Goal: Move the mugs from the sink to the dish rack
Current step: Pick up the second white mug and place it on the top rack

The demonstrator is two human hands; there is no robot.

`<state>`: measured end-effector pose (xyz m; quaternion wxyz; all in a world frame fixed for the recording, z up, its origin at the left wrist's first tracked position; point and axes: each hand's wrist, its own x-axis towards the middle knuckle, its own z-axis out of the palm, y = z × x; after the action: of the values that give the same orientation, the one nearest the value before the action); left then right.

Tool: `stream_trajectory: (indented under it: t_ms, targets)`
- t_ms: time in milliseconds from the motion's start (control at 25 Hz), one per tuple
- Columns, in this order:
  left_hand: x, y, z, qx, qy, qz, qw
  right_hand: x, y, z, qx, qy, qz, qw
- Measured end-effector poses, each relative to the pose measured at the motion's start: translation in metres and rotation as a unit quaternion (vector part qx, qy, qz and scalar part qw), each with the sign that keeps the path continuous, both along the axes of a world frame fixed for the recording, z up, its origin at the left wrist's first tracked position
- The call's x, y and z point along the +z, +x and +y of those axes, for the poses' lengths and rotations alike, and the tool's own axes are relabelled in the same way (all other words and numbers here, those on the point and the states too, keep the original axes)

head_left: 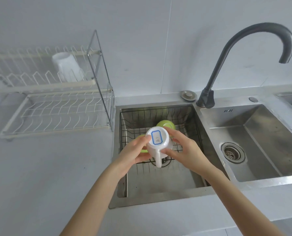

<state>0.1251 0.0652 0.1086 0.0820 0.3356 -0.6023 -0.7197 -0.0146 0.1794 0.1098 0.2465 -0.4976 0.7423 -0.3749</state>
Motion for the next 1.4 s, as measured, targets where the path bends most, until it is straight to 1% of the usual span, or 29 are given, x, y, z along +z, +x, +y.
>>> stream_trajectory:
  t_ms: [80, 280, 360, 440, 520, 600, 840, 960, 1200, 1280, 1400]
  targets:
    - [0.007, 0.015, -0.006, -0.009, -0.017, 0.002, 1.0, 0.005, 0.008, -0.008, 0.008, -0.006, -0.022, 1.0]
    - [0.031, 0.062, -0.034, -0.079, -0.076, 0.02, 0.994, 0.028, 0.033, -0.036, 0.026, -0.029, -0.105, 0.994]
    - [0.04, 0.076, -0.046, -0.071, -0.143, 0.007, 0.987, 0.04, 0.046, -0.049, 0.026, -0.043, -0.119, 0.992]
    - [0.048, 0.089, -0.061, -0.058, -0.235, -0.026, 0.97, 0.051, 0.061, -0.066, 0.031, -0.055, -0.122, 0.99]
    - [0.056, 0.101, -0.074, -0.04, -0.292, -0.043, 0.955, 0.058, 0.076, -0.081, 0.036, -0.068, -0.122, 0.99]
    - [0.063, 0.117, -0.088, -0.01, -0.32, -0.028, 0.947, 0.068, 0.093, -0.096, 0.04, -0.081, -0.113, 0.99]
    - [0.093, 0.16, -0.13, 0.064, -0.415, 0.002, 0.907, 0.104, 0.144, -0.147, 0.074, -0.115, -0.065, 0.988]
    - [0.111, 0.18, -0.155, 0.076, -0.449, 0.002, 0.891, 0.124, 0.162, -0.173, 0.081, -0.134, -0.046, 0.986]
    - [0.146, 0.214, -0.207, 0.104, -0.487, 0.004, 0.867, 0.164, 0.194, -0.224, 0.09, -0.157, -0.012, 0.983]
    - [0.159, 0.22, -0.223, 0.1, -0.501, 0.01, 0.859, 0.176, 0.202, -0.239, 0.096, -0.169, -0.003, 0.981]
    - [0.173, 0.225, -0.249, 0.099, -0.502, 0.027, 0.859, 0.192, 0.209, -0.264, 0.101, -0.176, 0.015, 0.979]
